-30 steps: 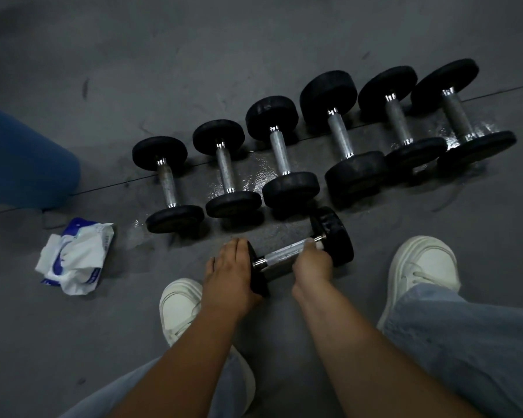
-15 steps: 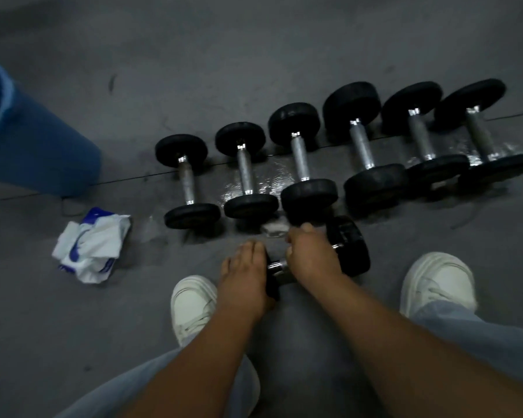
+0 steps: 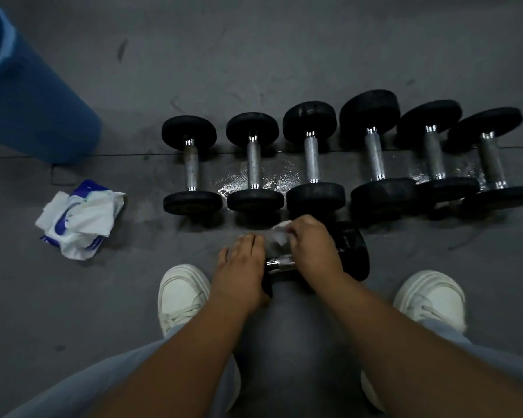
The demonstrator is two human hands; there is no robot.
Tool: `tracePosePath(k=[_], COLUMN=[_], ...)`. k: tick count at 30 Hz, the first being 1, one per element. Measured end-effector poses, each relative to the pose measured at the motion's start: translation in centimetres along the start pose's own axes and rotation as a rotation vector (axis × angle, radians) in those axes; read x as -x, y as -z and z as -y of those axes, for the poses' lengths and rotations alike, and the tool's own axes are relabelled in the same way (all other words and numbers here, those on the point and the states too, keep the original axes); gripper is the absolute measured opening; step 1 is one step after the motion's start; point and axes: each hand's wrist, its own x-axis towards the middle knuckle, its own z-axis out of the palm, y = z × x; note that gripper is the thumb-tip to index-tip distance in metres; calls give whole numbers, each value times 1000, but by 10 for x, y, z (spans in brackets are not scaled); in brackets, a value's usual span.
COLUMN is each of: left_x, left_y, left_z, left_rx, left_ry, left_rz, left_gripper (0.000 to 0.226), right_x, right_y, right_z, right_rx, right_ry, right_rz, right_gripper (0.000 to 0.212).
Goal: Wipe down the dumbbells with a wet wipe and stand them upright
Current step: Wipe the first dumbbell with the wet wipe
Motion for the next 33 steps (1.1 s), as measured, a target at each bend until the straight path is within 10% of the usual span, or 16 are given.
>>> tracePosePath(k=[5,12,17,28,33], left_x=[0,1,-2,-14,0], left_y=[7,6,9,17,7], left_z=[-2,-2,-1,7,9], left_rx=[8,27,19,53,161], left_ry=[12,24,15,7,2], left_rz=[38,27,59,115,23], left_gripper=[114,108,117,128,127], right_x=[56,64,56,65,60], right_y=[-4,-11,-9,-21,-32], right_z=[-2,20,0,-7,-10], right_rx=[141,78,-36,28,-123], right_ry=[225,109,-189,266,-58], right_rz=[-3,103,-138,25,-140], right_gripper=[27,26,27,38,26])
